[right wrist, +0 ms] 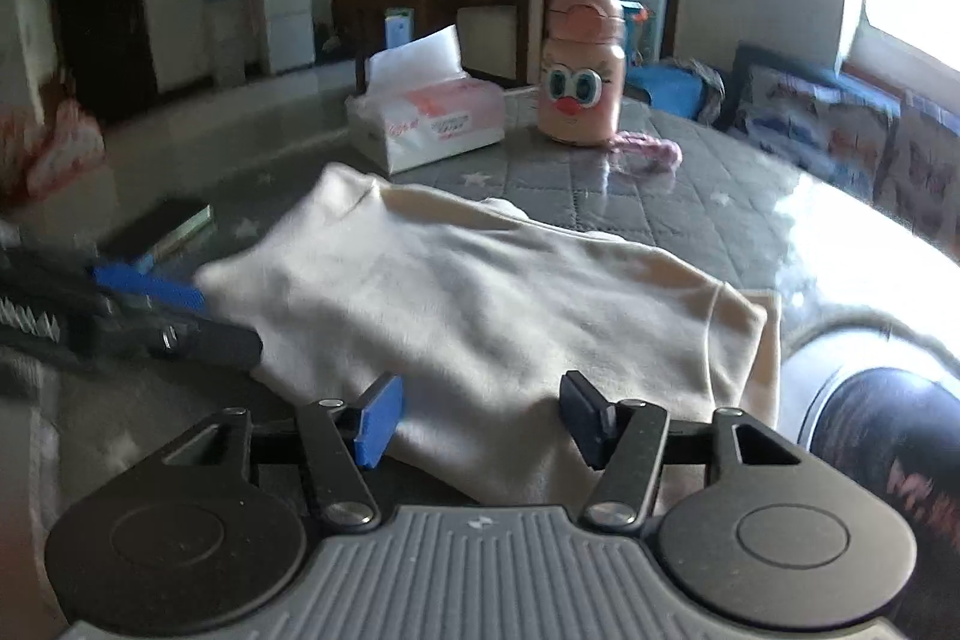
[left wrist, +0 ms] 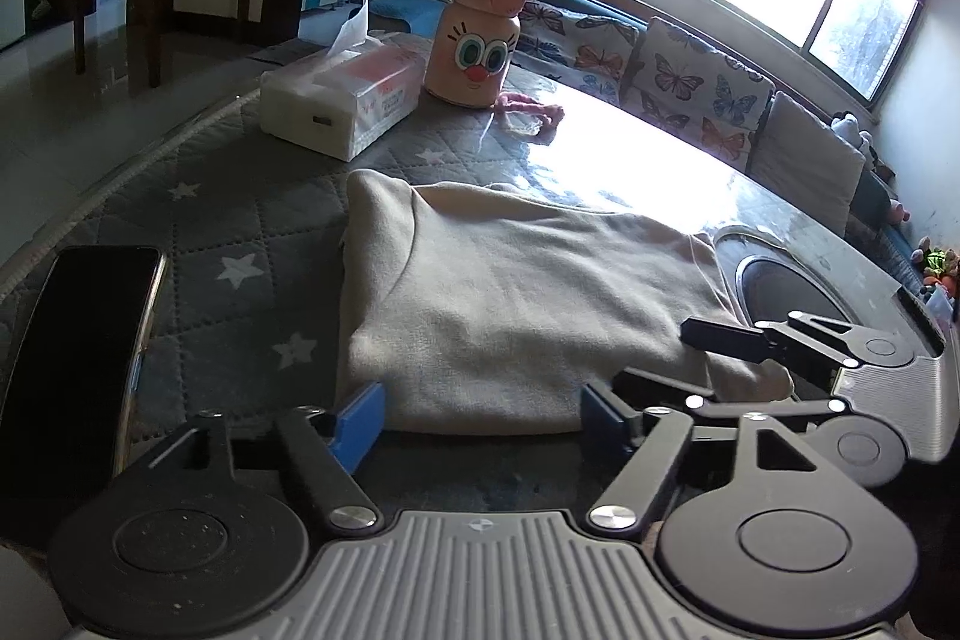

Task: Fold clothes
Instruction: 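Open both grippers and pull them back from the folded shirt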

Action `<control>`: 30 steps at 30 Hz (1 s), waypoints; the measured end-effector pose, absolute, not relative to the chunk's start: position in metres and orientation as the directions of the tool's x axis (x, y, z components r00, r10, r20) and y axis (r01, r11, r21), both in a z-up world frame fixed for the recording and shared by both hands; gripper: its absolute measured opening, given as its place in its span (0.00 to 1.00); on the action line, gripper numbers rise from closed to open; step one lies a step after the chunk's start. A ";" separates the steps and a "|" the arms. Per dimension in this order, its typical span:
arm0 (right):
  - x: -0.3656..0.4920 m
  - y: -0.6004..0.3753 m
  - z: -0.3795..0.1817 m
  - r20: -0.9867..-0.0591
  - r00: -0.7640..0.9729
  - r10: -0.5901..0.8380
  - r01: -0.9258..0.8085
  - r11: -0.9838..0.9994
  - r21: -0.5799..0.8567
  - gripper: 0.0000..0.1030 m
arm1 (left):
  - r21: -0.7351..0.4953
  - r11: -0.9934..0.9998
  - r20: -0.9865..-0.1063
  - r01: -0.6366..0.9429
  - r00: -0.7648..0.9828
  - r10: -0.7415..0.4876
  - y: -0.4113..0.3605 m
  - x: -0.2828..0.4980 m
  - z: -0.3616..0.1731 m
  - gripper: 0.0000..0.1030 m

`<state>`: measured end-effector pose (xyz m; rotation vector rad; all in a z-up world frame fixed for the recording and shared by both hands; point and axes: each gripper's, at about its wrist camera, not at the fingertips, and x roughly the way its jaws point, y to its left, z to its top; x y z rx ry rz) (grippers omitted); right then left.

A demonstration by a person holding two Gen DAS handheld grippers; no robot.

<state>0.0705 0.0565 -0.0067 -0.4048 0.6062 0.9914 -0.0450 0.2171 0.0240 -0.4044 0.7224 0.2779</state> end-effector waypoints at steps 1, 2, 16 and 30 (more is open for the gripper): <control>0.069 0.056 -0.006 -0.639 0.405 0.654 -0.869 0.493 -0.047 0.66 | -0.254 0.889 -0.684 -0.381 0.721 0.113 0.216 -0.046 0.024 0.81; 0.068 0.055 -0.004 -0.637 0.403 0.657 -0.870 0.490 -0.046 0.70 | -0.248 0.890 -0.681 -0.382 0.722 0.120 0.215 -0.046 0.025 0.82; 0.053 0.005 0.006 -0.613 0.443 0.654 -0.849 0.526 -0.053 0.89 | -0.188 0.905 -0.658 -0.383 0.733 0.173 0.198 -0.055 0.028 1.00; 0.032 -0.032 0.004 -0.603 0.458 0.653 -0.838 0.544 -0.048 1.00 | -0.202 0.903 -0.609 -0.379 0.770 0.187 0.180 -0.061 0.033 1.00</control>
